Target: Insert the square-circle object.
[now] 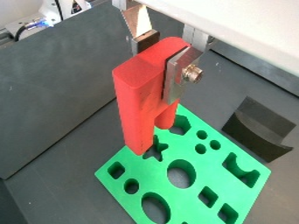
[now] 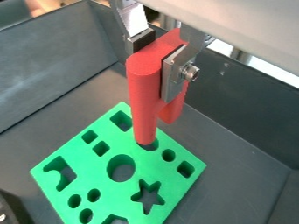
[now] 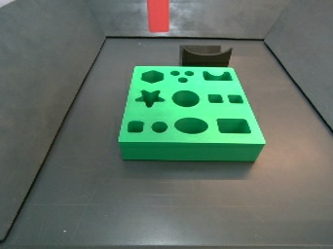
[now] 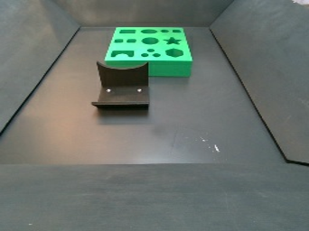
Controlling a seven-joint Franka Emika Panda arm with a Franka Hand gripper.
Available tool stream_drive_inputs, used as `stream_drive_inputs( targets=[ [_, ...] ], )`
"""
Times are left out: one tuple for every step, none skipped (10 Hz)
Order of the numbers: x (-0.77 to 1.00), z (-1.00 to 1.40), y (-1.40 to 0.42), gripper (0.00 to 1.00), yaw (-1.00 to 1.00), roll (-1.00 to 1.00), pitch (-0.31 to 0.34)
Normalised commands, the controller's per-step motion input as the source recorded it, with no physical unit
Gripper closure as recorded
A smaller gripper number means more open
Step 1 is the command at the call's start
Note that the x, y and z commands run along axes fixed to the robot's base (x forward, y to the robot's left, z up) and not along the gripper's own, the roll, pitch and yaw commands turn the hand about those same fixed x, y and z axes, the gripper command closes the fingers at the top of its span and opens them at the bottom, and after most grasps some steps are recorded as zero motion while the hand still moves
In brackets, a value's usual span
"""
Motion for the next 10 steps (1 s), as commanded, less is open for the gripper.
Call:
stream_drive_inputs(
  targets=[
    [-0.14,-0.91,-0.39,1.00,-0.84,0.05,-0.200],
    [-0.14,-0.91,-0.38,1.00,-0.85,0.06,-0.191],
    [-0.13,-0.92,-0.37,1.00,-0.87,0.07,-0.184],
    [-0.12,-0.91,-0.37,1.00,-0.87,0.07,-0.180],
    [-0.12,-0.93,-0.36,1.00,-0.88,0.07,-0.169],
    [0.00,-0.69,-0.27,1.00,-0.91,0.05,0.067],
    [0.00,-0.23,-0.15,1.00,-0.83,0.14,0.083],
    [0.00,-0.26,0.00,1.00,-0.87,0.23,0.080],
    [-0.05,-0.20,-0.01,1.00,-0.99,0.20,0.034],
    [-0.07,-0.12,-0.02,1.00,-1.00,0.17,0.044]
  ],
)
